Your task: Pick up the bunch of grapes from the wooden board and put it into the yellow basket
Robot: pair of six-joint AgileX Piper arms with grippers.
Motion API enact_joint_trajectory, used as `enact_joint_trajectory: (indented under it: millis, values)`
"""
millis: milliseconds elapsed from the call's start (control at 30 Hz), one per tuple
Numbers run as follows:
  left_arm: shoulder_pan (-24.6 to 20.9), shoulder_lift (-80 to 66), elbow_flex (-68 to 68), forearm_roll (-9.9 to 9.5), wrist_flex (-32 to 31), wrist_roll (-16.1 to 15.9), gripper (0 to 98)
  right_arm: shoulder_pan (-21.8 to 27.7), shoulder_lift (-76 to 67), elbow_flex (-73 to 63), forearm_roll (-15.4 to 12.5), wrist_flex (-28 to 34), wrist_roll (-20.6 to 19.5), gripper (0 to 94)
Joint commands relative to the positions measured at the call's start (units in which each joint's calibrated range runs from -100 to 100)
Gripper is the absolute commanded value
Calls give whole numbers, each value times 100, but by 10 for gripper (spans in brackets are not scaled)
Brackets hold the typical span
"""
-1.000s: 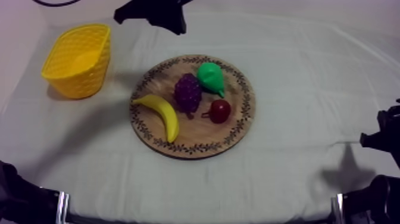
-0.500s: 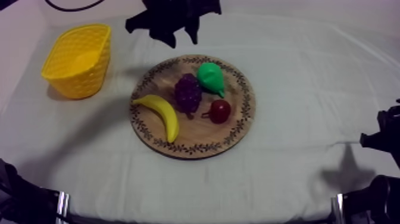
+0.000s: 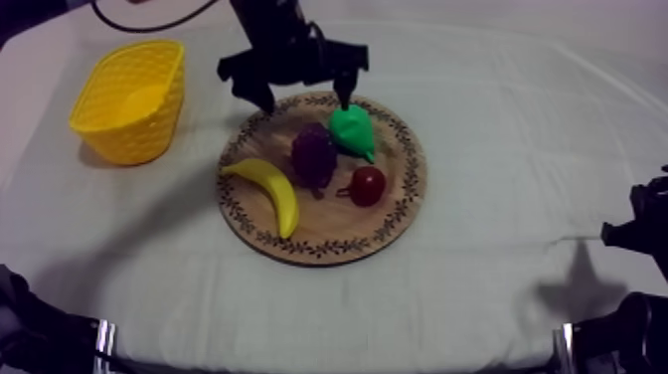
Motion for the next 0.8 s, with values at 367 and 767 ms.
enact_joint_trajectory:
  millis: [367, 767]
  values:
    - [34, 772, 70, 46, -15, -4, 892, 0, -2, -5, -1, -3, -1, 3]
    - [17, 1646, -525, 84, -25, -88, 899, 0, -2, -5, -1, -3, -1, 3]
